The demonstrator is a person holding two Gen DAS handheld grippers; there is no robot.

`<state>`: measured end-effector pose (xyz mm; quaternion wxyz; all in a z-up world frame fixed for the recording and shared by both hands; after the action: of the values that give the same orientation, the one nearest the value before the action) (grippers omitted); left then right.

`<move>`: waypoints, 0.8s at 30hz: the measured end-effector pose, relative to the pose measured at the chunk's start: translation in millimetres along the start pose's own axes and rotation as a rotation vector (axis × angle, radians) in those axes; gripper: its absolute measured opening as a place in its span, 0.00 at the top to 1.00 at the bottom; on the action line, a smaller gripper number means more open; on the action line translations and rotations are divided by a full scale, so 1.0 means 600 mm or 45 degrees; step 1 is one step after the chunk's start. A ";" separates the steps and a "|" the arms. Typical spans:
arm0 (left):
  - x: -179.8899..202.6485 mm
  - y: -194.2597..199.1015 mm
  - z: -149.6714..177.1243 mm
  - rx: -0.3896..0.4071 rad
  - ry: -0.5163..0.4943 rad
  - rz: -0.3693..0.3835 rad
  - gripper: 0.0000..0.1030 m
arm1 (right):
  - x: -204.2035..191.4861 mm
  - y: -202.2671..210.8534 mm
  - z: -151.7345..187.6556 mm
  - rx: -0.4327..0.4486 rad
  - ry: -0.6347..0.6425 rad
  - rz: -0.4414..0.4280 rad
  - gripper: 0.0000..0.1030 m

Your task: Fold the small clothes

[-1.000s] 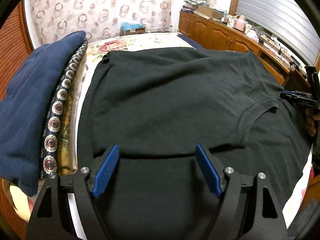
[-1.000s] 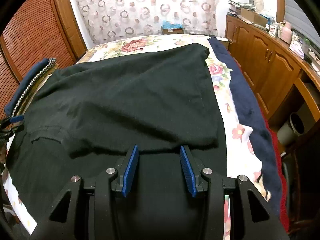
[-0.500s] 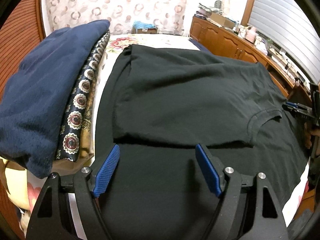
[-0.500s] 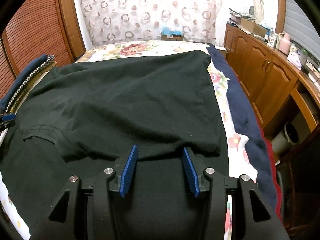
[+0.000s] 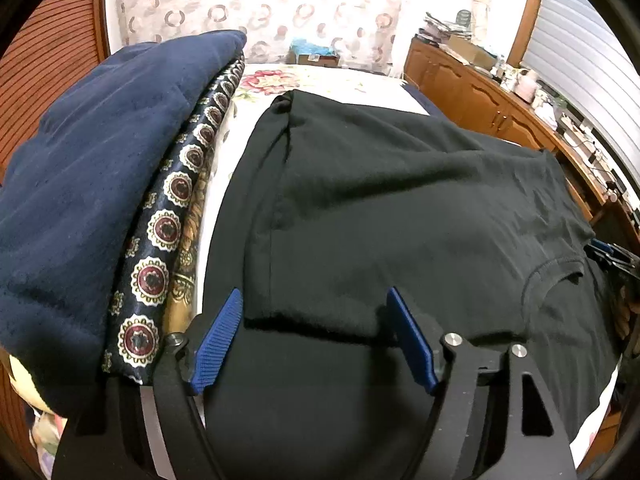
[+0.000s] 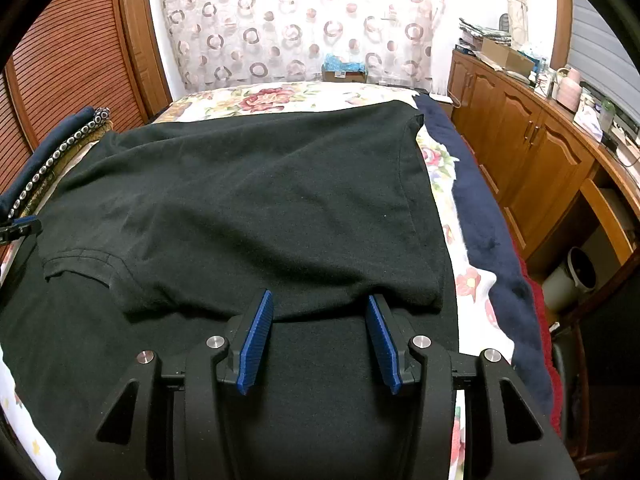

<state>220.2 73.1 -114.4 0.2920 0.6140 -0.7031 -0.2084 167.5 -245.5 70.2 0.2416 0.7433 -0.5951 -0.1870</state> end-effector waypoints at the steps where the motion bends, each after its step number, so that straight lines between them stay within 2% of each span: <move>1: -0.002 0.000 -0.001 0.006 0.004 -0.007 0.43 | 0.001 0.000 -0.001 0.000 0.001 0.000 0.52; 6: -0.012 0.003 -0.001 0.020 0.011 -0.034 0.57 | 0.002 0.000 -0.001 0.001 0.006 0.003 0.52; 13: -0.001 0.013 0.012 0.022 -0.042 -0.053 0.57 | 0.004 -0.001 -0.002 0.002 0.007 0.003 0.51; 17: 0.005 0.011 0.009 0.031 -0.053 -0.057 0.67 | 0.004 -0.001 -0.003 0.002 0.008 0.004 0.51; 22: -0.002 0.005 0.003 0.034 -0.016 -0.049 0.68 | 0.005 -0.001 -0.003 0.002 0.009 0.006 0.51; 23: 0.001 0.006 0.004 0.036 -0.024 -0.050 0.70 | 0.005 -0.001 -0.003 0.002 0.009 0.005 0.51; 24: 0.003 0.007 0.005 0.043 -0.031 -0.057 0.77 | 0.005 -0.001 -0.003 0.002 0.008 0.005 0.51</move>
<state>215.3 72.0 -113.7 0.2683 0.6317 -0.6961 -0.2106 169.6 -248.4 71.4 0.2432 0.7430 -0.5959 -0.1835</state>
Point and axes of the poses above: each gripper's, at about its wrist camera, not at the fingertips, and y roughly against the way its jaws point, x to its right, z to its underside, the point moved 3 cm from there along -y, roughly the way its jaws point, and after that the axes turned 12 degrees about x, right-handed, at the moved point
